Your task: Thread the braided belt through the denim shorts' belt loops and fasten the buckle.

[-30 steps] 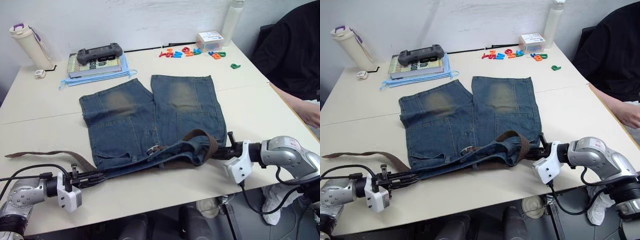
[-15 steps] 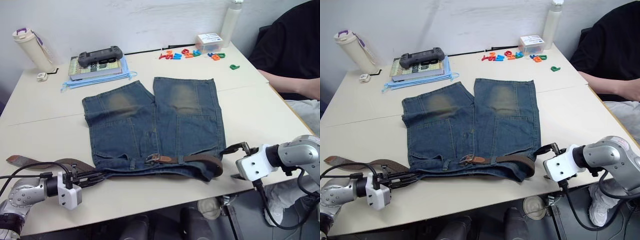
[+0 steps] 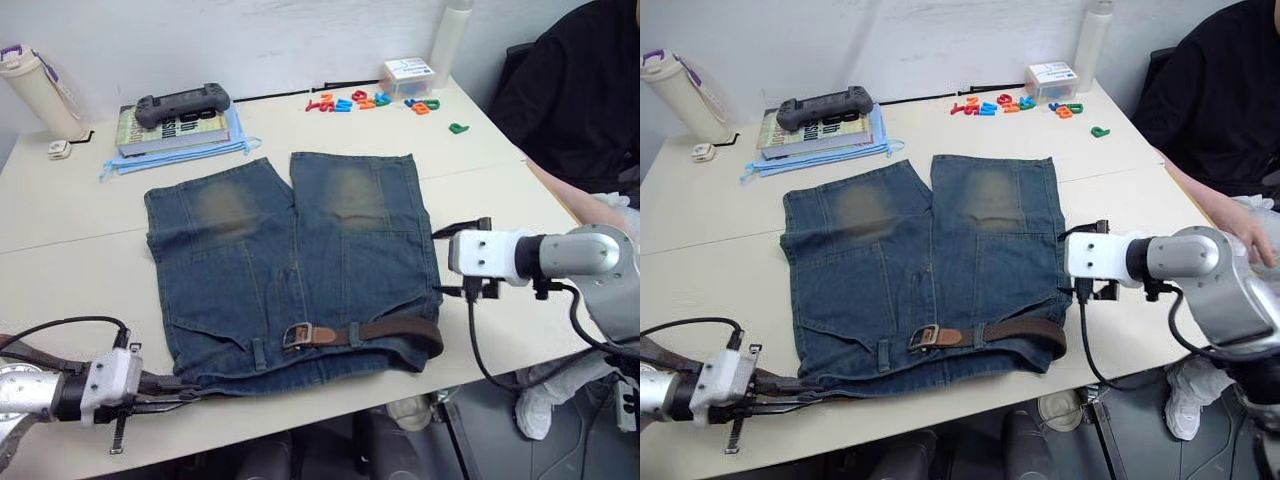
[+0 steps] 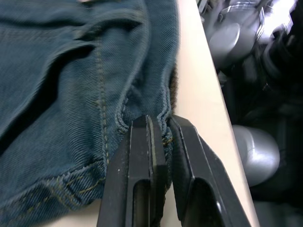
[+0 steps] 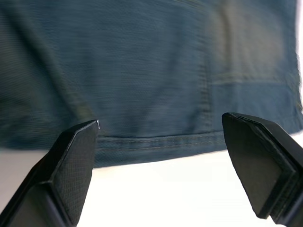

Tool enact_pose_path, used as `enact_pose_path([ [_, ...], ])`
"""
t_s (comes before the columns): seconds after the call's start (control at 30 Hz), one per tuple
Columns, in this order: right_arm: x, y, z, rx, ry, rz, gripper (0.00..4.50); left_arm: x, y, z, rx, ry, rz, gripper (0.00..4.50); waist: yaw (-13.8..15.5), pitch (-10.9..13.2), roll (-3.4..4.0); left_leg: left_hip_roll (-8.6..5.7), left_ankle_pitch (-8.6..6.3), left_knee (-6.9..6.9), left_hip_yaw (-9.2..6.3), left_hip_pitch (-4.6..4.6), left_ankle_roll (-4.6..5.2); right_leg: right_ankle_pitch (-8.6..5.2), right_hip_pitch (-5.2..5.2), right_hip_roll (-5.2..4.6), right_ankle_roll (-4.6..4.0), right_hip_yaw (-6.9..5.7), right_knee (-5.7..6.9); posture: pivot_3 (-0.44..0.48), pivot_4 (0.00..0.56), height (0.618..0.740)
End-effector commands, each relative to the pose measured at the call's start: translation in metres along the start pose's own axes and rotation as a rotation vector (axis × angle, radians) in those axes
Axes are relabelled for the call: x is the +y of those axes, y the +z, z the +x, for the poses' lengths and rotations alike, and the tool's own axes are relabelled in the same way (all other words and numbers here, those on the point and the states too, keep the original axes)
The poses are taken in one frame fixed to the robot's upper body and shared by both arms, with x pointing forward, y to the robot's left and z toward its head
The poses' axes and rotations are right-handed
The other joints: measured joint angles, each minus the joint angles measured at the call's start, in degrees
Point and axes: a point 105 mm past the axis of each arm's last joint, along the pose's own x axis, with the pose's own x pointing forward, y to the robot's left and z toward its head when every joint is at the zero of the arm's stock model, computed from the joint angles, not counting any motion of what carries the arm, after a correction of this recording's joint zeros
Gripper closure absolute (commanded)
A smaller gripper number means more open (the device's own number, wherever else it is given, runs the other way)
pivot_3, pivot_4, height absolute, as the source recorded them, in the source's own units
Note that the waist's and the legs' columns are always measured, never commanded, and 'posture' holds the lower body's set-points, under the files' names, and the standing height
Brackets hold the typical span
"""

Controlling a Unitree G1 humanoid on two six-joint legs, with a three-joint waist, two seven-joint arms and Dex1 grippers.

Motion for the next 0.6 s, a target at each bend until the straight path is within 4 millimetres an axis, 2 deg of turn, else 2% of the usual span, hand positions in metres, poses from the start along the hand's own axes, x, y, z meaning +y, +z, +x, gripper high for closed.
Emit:
enact_pose_path([
  [0.03, -0.015, 0.004, 0.003, -0.015, -0.076, 0.039, 0.04, 0.016, 0.004, -0.005, 0.003, 0.061, -0.002, 4.3, 0.03, 0.05, -0.01, -0.01, 0.0, 0.01, 0.02, 0.0, 0.0, 0.0, 0.0, 0.0, 0.0, -0.05, 0.02, 0.0, 0.15, 0.714],
  [0.2, -0.017, 0.006, 0.008, -0.028, -0.088, 0.053, 0.04, 0.016, -0.002, -0.003, 0.023, 0.05, 0.025, 4.3, 0.01, 0.07, -0.02, 0.01, 0.03, -0.02, 0.05, -0.03, -0.07, 0.0, -0.06, 0.03, 0.0, -0.09, -0.03, 0.0, 0.15, 0.714],
  [0.43, -0.018, 0.016, 0.005, -0.117, -0.085, 0.134, 0.0, 0.009, 0.008, -0.004, -0.016, 0.023, -0.02, 1.31, 0.09, 0.1, -0.08, 0.02, 0.01, 0.01, 0.03, -0.08, -0.06, 0.0, -0.07, -0.02, 0.0, 0.0, -0.07, 0.0, 0.15, 0.714],
  [0.53, -0.021, 0.016, 0.004, -0.143, -0.103, 0.161, 0.0, 0.005, 0.02, -0.006, -0.033, -0.001, -0.035, 1.31, 0.1, 0.11, -0.09, 0.01, 0.0, 0.0, 0.02, -0.08, -0.06, 0.0, -0.07, -0.03, 0.0, 0.07, -0.08, 0.0, 0.15, 0.714],
  [0.6, -0.025, 0.017, 0.004, -0.168, -0.14, 0.186, 0.0, 0.007, 0.036, -0.007, -0.079, 0.014, -0.06, 1.31, 0.1, 0.12, -0.1, 0.02, 0.0, 0.0, 0.01, -0.08, -0.07, 0.0, -0.06, -0.03, 0.0, 0.09, -0.09, 0.0, 0.15, 0.714],
])
